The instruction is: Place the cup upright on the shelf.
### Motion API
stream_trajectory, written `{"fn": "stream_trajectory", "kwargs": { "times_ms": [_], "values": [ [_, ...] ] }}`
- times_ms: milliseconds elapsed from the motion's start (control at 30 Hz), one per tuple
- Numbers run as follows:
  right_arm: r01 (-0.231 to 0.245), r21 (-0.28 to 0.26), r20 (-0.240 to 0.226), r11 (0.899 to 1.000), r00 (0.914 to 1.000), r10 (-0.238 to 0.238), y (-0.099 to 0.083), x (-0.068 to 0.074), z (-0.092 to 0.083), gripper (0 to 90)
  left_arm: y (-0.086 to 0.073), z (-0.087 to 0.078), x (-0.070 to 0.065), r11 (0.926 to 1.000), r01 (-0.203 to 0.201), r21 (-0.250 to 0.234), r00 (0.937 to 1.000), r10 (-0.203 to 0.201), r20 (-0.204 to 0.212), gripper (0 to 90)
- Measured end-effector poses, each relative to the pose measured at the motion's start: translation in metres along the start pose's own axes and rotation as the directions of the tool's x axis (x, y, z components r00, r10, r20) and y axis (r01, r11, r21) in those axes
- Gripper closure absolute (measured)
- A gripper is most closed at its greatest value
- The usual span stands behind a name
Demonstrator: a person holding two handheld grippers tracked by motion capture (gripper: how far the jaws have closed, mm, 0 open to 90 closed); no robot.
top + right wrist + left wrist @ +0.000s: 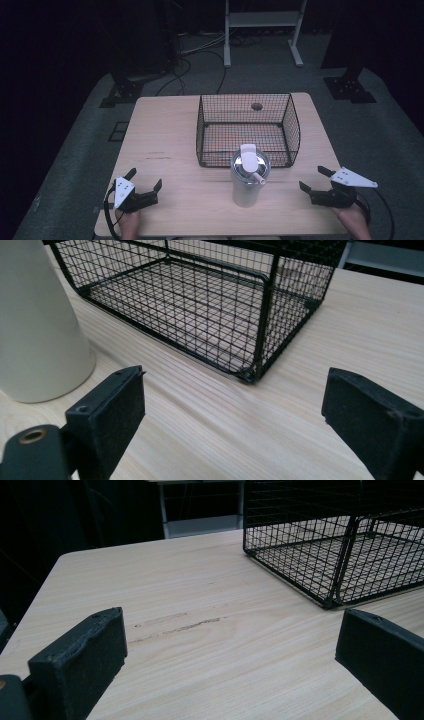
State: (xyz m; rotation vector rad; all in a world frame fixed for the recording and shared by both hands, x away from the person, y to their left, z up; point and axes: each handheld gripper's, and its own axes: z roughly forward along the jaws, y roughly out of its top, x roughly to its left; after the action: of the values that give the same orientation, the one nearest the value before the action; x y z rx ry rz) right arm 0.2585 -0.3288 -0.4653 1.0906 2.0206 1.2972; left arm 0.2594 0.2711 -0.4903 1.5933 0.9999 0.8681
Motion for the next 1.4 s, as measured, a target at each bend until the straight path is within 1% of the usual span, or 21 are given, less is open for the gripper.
{"fn": "stream_trajectory", "kwargs": {
  "times_ms": [100,133,300,567,600,633,700,767,933,1033,1133,1167,1200,1300,1333,1400],
  "values": [
    [0.008,-0.002,-0.010,1.000,0.9999,-0.008,0.003,0.001,0.000,9.6,0.000,0.000,0.000,1.0000,0.001,0.000,1.0000,-0.001,-0.002,0.0],
    [0.014,-0.006,-0.020,1.000,0.9997,-0.015,0.006,0.003,0.000,9.6,0.000,0.000,0.000,1.0000,0.000,-0.002,1.0000,0.000,-0.001,0.0],
    [0.024,-0.016,-0.045,1.000,0.9987,-0.025,0.012,0.007,-0.001,9.6,0.000,-0.001,0.000,1.0000,0.004,-0.004,1.0000,-0.004,-0.001,0.0],
    [0.079,-0.018,-0.080,0.997,0.9935,-0.081,0.024,0.018,-0.003,9.6,0.000,-0.001,0.000,1.0000,0.003,-0.009,1.0000,-0.003,0.004,0.0],
    [0.079,-0.018,-0.080,0.997,0.9935,-0.081,0.024,0.018,-0.003,9.6,0.000,-0.001,0.000,1.0000,0.003,-0.008,1.0000,-0.003,0.004,0.0],
    [0.093,-0.022,-0.087,0.995,0.9917,-0.094,0.028,0.022,-0.003,9.6,0.000,-0.001,0.000,1.0000,0.004,-0.009,1.0000,-0.004,0.005,0.0],
    [0.101,-0.025,-0.097,0.995,0.9900,-0.103,0.030,0.024,-0.004,9.6,0.000,-0.001,0.000,0.9999,0.005,-0.010,1.0000,-0.005,0.004,0.0],
    [0.123,-0.020,-0.103,0.992,0.9869,-0.124,0.033,0.028,-0.005,9.6,0.000,-0.001,0.000,1.0000,0.003,-0.007,1.0000,-0.003,0.004,0.0],
    [0.149,-0.030,-0.138,0.988,0.9788,-0.152,0.040,0.036,-0.006,9.5,0.000,-0.001,0.000,1.0000,0.002,-0.005,1.0000,-0.002,0.003,0.0],
    [0.176,-0.031,-0.134,0.984,0.9746,-0.179,0.044,0.041,-0.007,9.5,0.000,-0.001,0.000,1.0000,0.002,-0.004,1.0000,-0.002,0.003,0.0],
    [0.208,-0.028,-0.135,0.978,0.9684,-0.209,0.046,0.047,-0.007,9.5,0.000,0.000,0.000,1.0000,0.001,-0.004,1.0000,-0.001,0.003,0.0],
    [0.208,-0.028,-0.135,0.978,0.9684,-0.209,0.046,0.047,-0.007,9.5,0.000,0.000,0.000,1.0000,0.001,-0.004,1.0000,-0.001,0.003,0.0],
    [0.214,-0.028,-0.148,0.977,0.9652,-0.215,0.047,0.050,-0.006,9.5,0.000,0.000,0.000,1.0000,0.001,-0.002,1.0000,-0.001,0.002,0.0],
    [0.215,-0.028,-0.158,0.976,0.9633,-0.217,0.047,0.052,-0.005,9.5,0.000,-0.001,0.000,1.0000,0.001,-0.006,1.0000,-0.001,0.003,0.0],
    [0.214,-0.032,-0.169,0.976,0.9615,-0.216,0.047,0.053,-0.004,9.5,0.000,-0.001,0.000,1.0000,0.001,-0.005,1.0000,-0.001,0.003,0.0],
    [0.194,-0.041,-0.200,0.980,0.9595,-0.198,0.047,0.054,-0.003,9.6,0.000,-0.001,0.000,1.0000,0.001,-0.005,1.0000,-0.001,0.004,0.0]
  ]
}}
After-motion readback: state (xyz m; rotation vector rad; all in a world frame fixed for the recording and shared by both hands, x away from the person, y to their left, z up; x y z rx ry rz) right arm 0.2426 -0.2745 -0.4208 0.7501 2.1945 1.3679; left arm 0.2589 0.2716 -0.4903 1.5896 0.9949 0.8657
